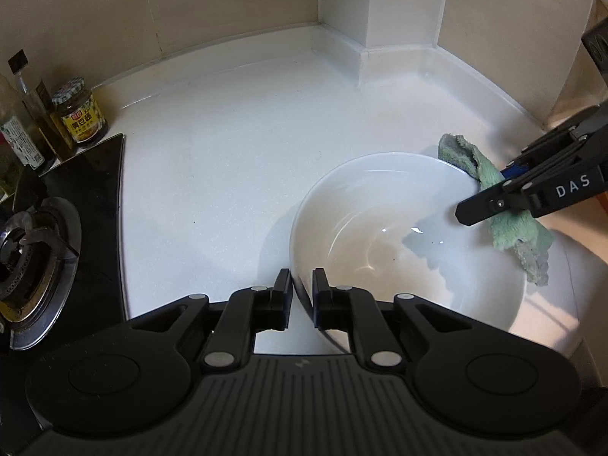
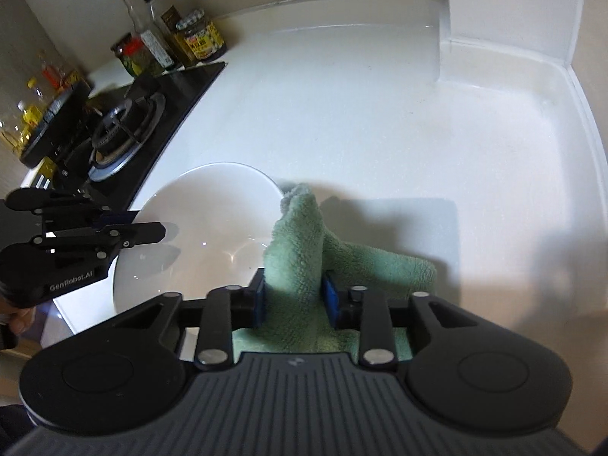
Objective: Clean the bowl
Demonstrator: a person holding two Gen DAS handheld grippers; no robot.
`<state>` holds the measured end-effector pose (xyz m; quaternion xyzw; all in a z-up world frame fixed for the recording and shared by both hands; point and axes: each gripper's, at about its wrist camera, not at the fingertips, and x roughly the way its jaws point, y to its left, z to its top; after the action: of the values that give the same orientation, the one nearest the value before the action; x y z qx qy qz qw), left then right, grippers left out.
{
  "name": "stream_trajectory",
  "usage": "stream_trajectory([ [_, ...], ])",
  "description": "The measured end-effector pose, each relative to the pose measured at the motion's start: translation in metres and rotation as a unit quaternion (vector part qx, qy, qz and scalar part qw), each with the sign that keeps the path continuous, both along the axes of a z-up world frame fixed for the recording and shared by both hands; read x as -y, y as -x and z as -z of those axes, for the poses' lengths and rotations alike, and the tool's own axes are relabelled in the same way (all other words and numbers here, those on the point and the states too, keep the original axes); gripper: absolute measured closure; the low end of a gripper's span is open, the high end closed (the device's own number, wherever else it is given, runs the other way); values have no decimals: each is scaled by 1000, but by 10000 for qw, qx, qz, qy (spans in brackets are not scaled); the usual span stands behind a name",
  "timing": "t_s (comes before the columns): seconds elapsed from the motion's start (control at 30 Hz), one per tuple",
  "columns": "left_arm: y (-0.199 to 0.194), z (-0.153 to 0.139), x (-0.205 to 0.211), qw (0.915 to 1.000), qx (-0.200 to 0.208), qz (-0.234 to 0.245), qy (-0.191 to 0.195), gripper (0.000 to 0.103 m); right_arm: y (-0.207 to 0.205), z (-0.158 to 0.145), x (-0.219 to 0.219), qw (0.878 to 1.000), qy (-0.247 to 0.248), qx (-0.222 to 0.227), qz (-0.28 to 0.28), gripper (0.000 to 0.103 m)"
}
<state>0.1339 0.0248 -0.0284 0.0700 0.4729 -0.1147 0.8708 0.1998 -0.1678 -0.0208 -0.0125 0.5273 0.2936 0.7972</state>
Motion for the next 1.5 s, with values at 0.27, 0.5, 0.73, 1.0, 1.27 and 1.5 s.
stream_trajectory([
  [0.27,-7,1,8,9954,39,843,-460,93,-11,-17,-32,9823,1010,435,-1516,86],
  [0.5,-17,2,2,9934,18,1112,-284,93,-35,-11,-61,9649,1296,576,-2209,91],
  [0.73,15,-4,-4,9996,1,-31,293,92,-27,-9,-45,9806,916,579,-1635,92],
  [1.0,-2,0,4,9989,-57,423,-177,95,-3,-8,-37,9830,942,525,-1489,90],
  [1.27,-23,3,25,9828,-6,1617,-887,93,-18,-14,-46,9677,1268,522,-2116,89],
  [1.5,-26,1,17,9923,-45,1124,-518,94,-27,-11,-63,9646,1358,709,-2147,90],
])
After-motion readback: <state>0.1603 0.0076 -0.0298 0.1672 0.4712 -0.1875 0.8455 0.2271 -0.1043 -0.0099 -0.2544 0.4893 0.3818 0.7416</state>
